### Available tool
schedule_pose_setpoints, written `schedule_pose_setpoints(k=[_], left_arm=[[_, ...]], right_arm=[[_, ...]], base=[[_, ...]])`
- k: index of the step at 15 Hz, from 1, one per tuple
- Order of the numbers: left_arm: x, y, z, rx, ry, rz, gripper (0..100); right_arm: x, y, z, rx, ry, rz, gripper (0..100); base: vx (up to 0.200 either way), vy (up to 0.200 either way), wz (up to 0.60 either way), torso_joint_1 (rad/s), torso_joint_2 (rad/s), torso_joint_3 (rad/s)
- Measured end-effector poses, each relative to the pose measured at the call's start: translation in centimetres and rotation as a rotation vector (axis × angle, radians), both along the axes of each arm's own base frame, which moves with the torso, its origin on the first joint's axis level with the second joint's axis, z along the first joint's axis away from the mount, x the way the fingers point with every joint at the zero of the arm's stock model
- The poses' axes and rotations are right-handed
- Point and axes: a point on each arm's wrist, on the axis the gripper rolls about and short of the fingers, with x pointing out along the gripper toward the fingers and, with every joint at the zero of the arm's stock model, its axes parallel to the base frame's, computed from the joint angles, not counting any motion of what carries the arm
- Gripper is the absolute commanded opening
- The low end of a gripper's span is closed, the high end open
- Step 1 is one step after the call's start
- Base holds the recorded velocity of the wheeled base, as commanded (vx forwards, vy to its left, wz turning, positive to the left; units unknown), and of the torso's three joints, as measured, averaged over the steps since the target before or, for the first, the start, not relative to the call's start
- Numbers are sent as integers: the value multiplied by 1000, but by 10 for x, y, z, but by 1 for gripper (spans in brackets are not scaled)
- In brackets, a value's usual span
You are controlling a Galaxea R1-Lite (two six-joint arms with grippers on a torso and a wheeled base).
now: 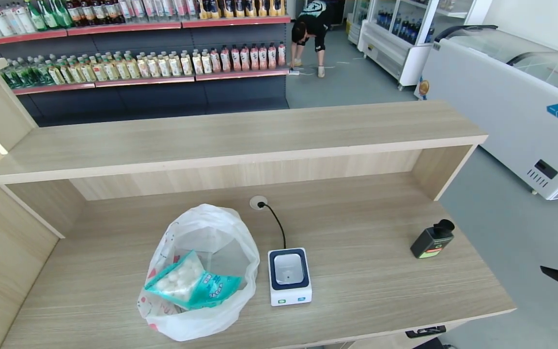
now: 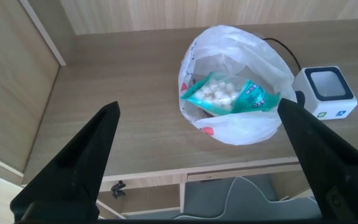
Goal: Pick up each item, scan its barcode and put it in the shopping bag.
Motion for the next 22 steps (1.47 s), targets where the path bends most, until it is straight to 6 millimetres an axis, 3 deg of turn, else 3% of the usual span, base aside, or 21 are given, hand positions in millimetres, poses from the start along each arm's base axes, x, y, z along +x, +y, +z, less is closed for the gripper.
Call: schedule_pose_setpoints(k=[11,22], left_arm=[[0,0,0,0,0,0,100],[0,0,0,0,0,0,100]], right_arm=[[73,40,-30,98,-9,337,100],[117,65,-55,135,-4,490,100]], base=[[0,0,0,0,0,0],[0,0,0,0,0,0]])
